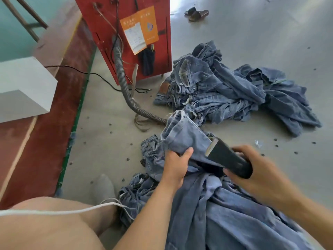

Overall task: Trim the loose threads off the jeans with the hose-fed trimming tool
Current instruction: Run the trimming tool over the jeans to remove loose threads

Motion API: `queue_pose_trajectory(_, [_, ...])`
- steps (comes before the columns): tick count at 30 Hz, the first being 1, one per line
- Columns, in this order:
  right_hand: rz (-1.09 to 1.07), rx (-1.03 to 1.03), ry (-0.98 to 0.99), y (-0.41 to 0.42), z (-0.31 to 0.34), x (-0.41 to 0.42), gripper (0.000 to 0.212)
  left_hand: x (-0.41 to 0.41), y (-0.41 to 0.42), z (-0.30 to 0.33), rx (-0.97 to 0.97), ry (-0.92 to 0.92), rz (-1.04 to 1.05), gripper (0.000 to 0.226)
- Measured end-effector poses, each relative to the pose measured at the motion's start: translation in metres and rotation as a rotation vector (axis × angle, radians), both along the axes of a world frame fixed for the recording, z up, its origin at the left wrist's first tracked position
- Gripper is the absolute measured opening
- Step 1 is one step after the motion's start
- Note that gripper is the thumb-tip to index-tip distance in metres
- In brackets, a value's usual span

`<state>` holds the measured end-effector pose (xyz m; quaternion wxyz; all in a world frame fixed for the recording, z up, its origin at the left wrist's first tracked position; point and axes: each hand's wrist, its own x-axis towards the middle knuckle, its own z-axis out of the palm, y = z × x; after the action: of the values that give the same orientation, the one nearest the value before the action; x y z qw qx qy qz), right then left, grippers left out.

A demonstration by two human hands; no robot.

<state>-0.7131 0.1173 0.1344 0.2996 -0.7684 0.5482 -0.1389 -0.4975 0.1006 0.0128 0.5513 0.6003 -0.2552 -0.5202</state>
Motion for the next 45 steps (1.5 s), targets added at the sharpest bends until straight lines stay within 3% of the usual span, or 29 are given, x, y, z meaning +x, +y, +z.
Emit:
queue_pose_trajectory(5, [-0.122, -0.063, -0.188, -0.027, 0.050, -0.026, 0.037, -0.028, 0.048, 0.026, -0.198, -0.393, -0.278, 0.025])
queue_pose_trajectory(8, [-0.057, -0.016, -0.164, -0.029, 0.066, -0.042, 0.034, -0.035, 0.074, 0.026, -0.269, -0.239, -0.451, 0.040])
queue_pose_trajectory(12, [0.056, 0.029, -0.002, -0.026, 0.072, -0.060, 0.036, -0.030, 0.086, 0.040, -0.204, -0.115, -0.436, 0.048])
queue_pose_trajectory(17, [0.124, 0.047, 0.098, -0.022, 0.070, -0.077, 0.038, -0.012, 0.088, 0.046, -0.228, -0.191, -0.392, 0.056])
queue_pose_trajectory(21, [0.141, 0.019, 0.099, -0.020, 0.064, -0.075, 0.034, -0.008, 0.092, 0.053, -0.211, -0.190, -0.327, 0.095])
queue_pose_trajectory(24, [0.188, -0.008, 0.117, -0.021, 0.061, -0.070, 0.032, 0.000, 0.095, 0.057, -0.314, -0.436, -0.414, 0.094])
queue_pose_trajectory(29, [0.310, 0.034, 0.220, -0.024, 0.057, -0.072, 0.029, 0.007, 0.104, 0.068, -0.535, -1.076, -0.550, 0.048])
queue_pose_trajectory(30, [0.321, 0.042, 0.231, -0.025, 0.056, -0.071, 0.029, 0.006, 0.105, 0.067, -0.517, -1.180, -0.643, 0.049])
queue_pose_trajectory(32, [0.335, 0.063, 0.251, -0.026, 0.052, -0.070, 0.029, 0.003, 0.109, 0.066, -0.292, -1.358, -0.877, 0.074])
queue_pose_trajectory(34, [0.346, 0.083, 0.279, -0.026, 0.047, -0.067, 0.030, 0.000, 0.114, 0.064, -0.128, -1.485, -0.881, 0.091])
queue_pose_trajectory(38, [0.343, 0.111, 0.324, -0.020, 0.036, -0.059, 0.047, -0.005, 0.113, 0.058, -0.356, -1.378, -0.568, 0.041])
queue_pose_trajectory(42, [0.365, 0.073, 0.303, -0.021, 0.036, -0.059, 0.036, -0.007, 0.105, 0.057, -0.329, -0.924, -0.381, 0.030])
queue_pose_trajectory(45, [0.390, 0.023, 0.293, -0.023, 0.043, -0.060, 0.035, -0.005, 0.101, 0.058, -0.300, -0.841, -0.302, 0.027])
